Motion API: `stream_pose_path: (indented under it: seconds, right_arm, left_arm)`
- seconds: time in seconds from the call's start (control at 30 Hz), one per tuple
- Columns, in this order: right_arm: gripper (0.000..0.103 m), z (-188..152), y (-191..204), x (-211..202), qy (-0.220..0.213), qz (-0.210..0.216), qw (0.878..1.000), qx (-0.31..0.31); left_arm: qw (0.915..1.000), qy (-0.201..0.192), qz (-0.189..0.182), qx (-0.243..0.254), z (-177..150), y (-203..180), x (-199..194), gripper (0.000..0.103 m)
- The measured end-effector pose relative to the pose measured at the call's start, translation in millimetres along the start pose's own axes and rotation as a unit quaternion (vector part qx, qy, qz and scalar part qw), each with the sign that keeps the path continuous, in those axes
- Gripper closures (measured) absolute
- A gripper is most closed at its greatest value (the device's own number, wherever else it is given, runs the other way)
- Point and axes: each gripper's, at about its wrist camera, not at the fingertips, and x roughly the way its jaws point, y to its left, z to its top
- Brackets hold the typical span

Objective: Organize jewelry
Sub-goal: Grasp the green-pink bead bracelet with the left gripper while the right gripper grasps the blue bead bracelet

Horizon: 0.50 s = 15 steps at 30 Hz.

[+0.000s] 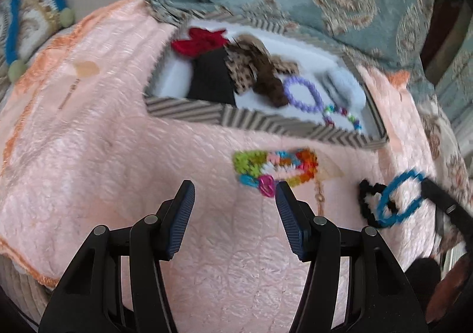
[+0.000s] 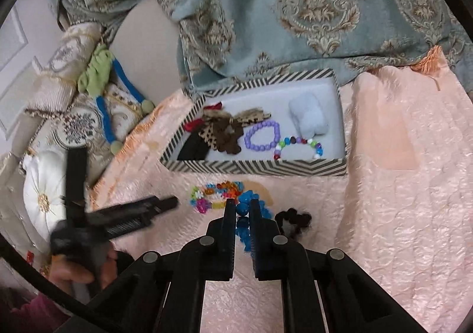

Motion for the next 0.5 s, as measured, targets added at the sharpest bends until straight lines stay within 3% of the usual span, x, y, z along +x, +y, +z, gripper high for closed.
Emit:
stream_pose_path:
  seconds: [0.2,0.5]
  right_arm:
    - [0.095,6,-2,-11,-0.011,0.027,0.999,0.014]
    - [0.095,8,-14,-11,-0.01,0.022,0.999,0.022]
  left_arm:
    - [0.9993,-0.004,0.014,0.033,-1,-7,13,0.046]
    - [0.9972,-0.011,0.003,0.074,17,-26,36,0.049]
